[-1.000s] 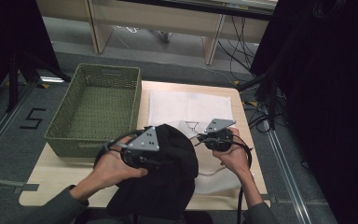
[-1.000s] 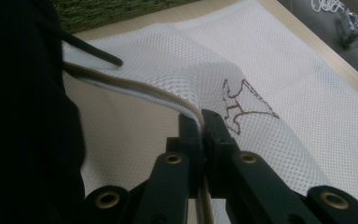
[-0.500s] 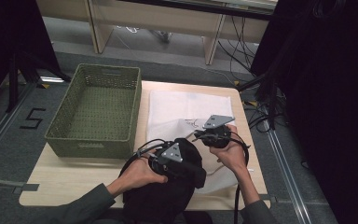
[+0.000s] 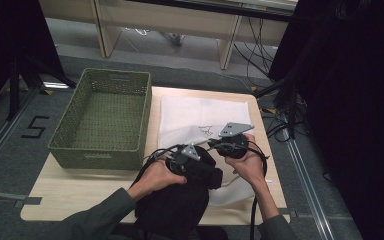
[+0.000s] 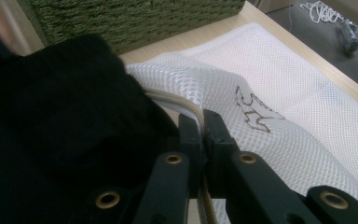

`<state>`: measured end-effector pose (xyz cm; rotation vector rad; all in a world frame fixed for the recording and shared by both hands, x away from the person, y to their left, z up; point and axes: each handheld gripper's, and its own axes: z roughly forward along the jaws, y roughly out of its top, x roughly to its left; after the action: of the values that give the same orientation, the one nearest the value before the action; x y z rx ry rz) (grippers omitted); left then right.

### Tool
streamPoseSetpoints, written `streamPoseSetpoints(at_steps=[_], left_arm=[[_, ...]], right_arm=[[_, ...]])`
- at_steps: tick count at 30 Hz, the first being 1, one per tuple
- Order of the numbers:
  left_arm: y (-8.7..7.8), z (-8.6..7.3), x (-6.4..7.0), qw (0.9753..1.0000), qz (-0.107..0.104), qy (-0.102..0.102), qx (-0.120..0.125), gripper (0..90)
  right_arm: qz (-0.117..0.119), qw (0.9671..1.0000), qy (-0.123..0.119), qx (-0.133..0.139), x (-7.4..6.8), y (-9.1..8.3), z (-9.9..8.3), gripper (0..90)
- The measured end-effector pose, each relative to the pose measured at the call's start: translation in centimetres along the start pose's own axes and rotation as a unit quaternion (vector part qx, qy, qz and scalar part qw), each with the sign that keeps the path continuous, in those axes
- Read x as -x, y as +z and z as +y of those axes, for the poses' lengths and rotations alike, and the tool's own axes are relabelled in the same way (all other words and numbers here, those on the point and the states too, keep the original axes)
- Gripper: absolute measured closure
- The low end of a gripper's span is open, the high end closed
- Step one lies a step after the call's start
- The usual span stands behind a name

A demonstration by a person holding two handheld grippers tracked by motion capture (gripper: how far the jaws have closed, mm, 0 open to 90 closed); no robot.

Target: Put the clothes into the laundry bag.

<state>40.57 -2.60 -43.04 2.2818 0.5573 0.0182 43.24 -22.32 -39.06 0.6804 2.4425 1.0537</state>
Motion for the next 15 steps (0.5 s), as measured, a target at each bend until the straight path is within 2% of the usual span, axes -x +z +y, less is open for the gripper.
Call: streamPoseSetpoints(at_steps=[3, 5, 7, 9, 12, 14, 15], left_arm=[[0.6, 0.3, -0.5, 0.9999, 0.005, -0.010, -0.003, 68.0], [1.8, -0.2, -1.4, 0.9992, 0.028, -0.026, -0.013, 66.3], [2.6, -0.7, -2.0, 0.9976, 0.040, -0.056, -0.003, 60.1], [2.5, -0.8, -1.9, 0.9970, 0.038, -0.067, 0.009, 52.5], [1.5, -0.7, -1.4, 0.9976, 0.046, -0.050, 0.014, 40.9], [0.8, -0.8, -0.9, 0.9979, 0.038, -0.050, 0.017, 32.2], [0.5, -0.9, -0.6, 0.9976, 0.042, -0.051, 0.021, 30.0]], right_arm=[[-0.001, 1.0000, 0.001, -0.002, -0.1, 0.0, 0.1, 88.4], [-0.003, 1.0000, 0.005, -0.005, 0.0, 0.0, 0.0, 88.4], [-0.003, 0.9999, 0.009, -0.008, 0.1, 0.2, -0.3, 88.4], [-0.004, 0.9999, 0.008, -0.013, 0.3, 0.3, -0.7, 88.4], [-0.004, 0.9997, 0.016, -0.017, 0.5, 0.5, -1.1, 88.4], [-0.005, 0.9997, 0.015, -0.018, 0.5, 0.5, -1.2, 88.4], [-0.006, 0.9997, 0.015, -0.016, 0.6, 0.4, -1.1, 88.4]])
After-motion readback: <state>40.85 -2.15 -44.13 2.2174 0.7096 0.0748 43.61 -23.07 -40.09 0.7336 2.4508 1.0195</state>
